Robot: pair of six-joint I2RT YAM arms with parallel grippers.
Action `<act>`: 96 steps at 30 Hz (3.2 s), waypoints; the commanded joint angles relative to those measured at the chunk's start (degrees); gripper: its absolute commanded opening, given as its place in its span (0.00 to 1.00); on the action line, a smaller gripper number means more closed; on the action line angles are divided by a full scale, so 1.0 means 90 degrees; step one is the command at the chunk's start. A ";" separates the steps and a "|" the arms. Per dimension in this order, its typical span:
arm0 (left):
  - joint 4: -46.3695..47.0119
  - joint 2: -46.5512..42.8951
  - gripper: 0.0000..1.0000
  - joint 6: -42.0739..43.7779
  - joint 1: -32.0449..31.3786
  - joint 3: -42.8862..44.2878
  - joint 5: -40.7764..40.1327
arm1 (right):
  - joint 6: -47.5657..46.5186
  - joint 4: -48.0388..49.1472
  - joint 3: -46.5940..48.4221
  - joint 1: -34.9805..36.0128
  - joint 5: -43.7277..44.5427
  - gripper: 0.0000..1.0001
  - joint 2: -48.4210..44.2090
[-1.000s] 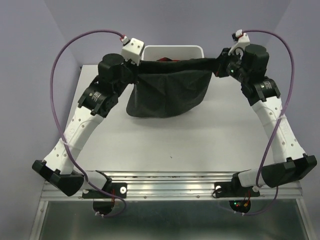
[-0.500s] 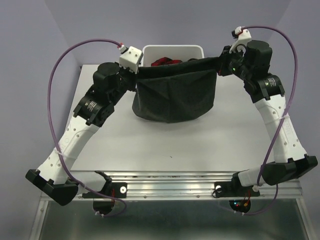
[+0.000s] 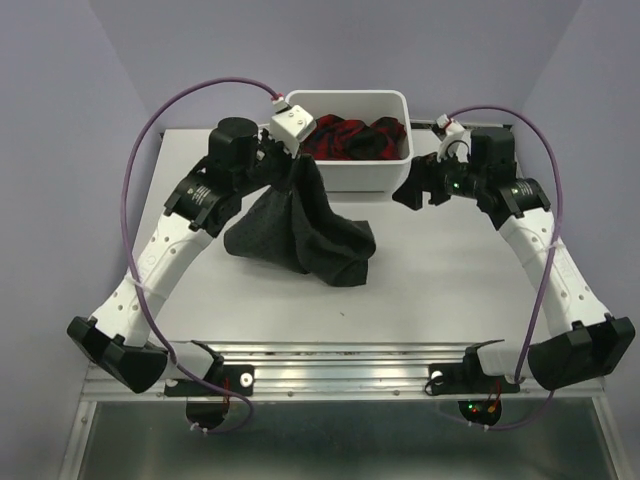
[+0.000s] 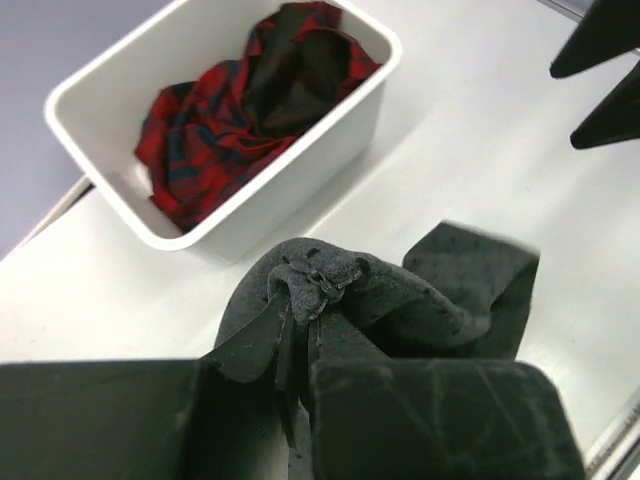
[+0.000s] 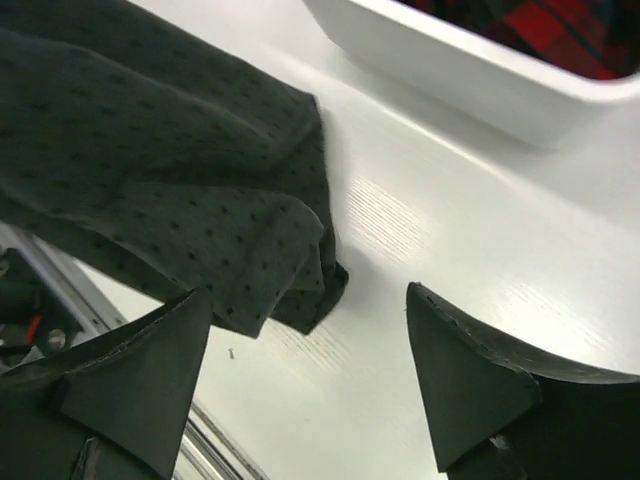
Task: Fold and stack the skirts
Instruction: Flatten the skirt out
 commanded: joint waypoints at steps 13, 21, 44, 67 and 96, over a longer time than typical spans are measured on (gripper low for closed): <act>0.0101 0.0577 0.00 -0.0387 -0.0093 0.0552 0.1080 | 0.1222 0.2950 -0.1032 0.1927 -0.0434 0.70 -0.0353; 0.0121 0.0714 0.00 -0.0455 -0.0093 0.0660 0.1305 | 0.0813 0.3236 -0.1258 0.2386 -0.0070 0.67 0.0213; -0.0036 0.0364 0.46 -0.0816 0.0375 0.0076 0.1072 | 0.1161 0.3275 -0.0898 0.2417 0.1141 0.01 0.0536; 0.1302 -0.1484 0.75 -0.2145 0.0015 -0.4233 -0.0395 | 0.2805 0.3588 -0.0682 0.2162 0.1698 0.01 0.1259; 0.0474 -0.1122 0.00 -0.0651 -0.0183 -0.1853 -0.3422 | 0.0521 0.1674 -0.0253 0.1129 0.3934 0.01 -0.0118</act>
